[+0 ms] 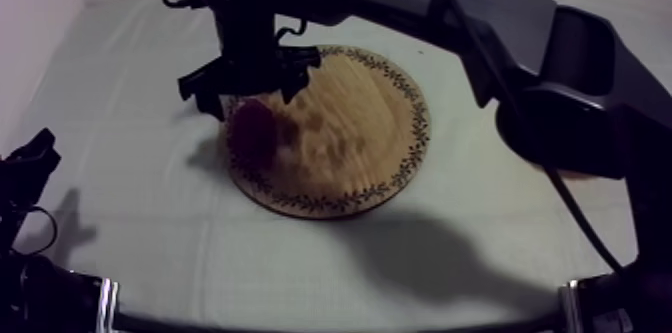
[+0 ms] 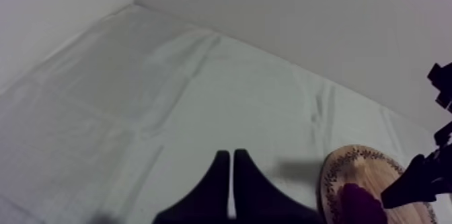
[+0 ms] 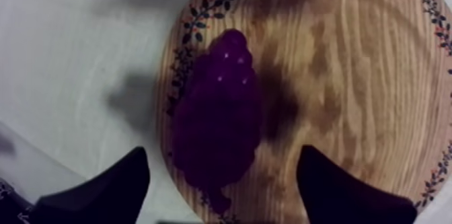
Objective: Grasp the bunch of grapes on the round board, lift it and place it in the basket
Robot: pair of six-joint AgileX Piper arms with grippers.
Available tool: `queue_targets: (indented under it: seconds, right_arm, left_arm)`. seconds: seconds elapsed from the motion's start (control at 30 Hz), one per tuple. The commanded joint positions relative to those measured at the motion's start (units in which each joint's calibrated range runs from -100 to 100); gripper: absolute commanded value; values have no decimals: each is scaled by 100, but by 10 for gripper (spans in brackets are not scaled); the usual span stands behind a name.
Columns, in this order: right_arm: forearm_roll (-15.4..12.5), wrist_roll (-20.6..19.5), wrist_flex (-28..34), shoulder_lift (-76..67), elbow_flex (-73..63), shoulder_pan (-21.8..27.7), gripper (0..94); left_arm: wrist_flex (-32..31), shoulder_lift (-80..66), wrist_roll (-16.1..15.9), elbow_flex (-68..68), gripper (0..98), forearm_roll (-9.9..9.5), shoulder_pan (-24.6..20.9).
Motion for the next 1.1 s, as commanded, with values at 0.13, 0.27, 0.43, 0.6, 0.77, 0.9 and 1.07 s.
queue_targets:
  seconds: [0.13, 0.27, 0.43, 0.6, 0.77, 0.9, 1.07]
  right_arm:
    - [13, -25, 17, 362, -147, -46, 618]
    - [22, -58, 18, 533, -192, -83, 613]
    - [66, -122, 24, 743, -328, -108, 602]
    - [104, -149, 26, 933, -532, -88, 593]
    - [144, -156, 26, 1076, -670, -71, 578]
    - [162, -133, 23, 1159, -736, -57, 537]
    - [163, -50, 12, 1212, -878, -50, 402]
  left_arm:
    - [0, 2, 1, -4, 0, 1, 2]
    - [0, 2, 1, -4, 0, 1, 2]
    - [0, 2, 1, -4, 0, 1, 2]
    - [0, 2, 1, -4, 0, 1, 2]
    - [0, 2, 1, -4, 0, 1, 2]
    - [0, 2, 1, -4, 0, 1, 2]
    - [0, 2, 1, -4, 0, 1, 2]
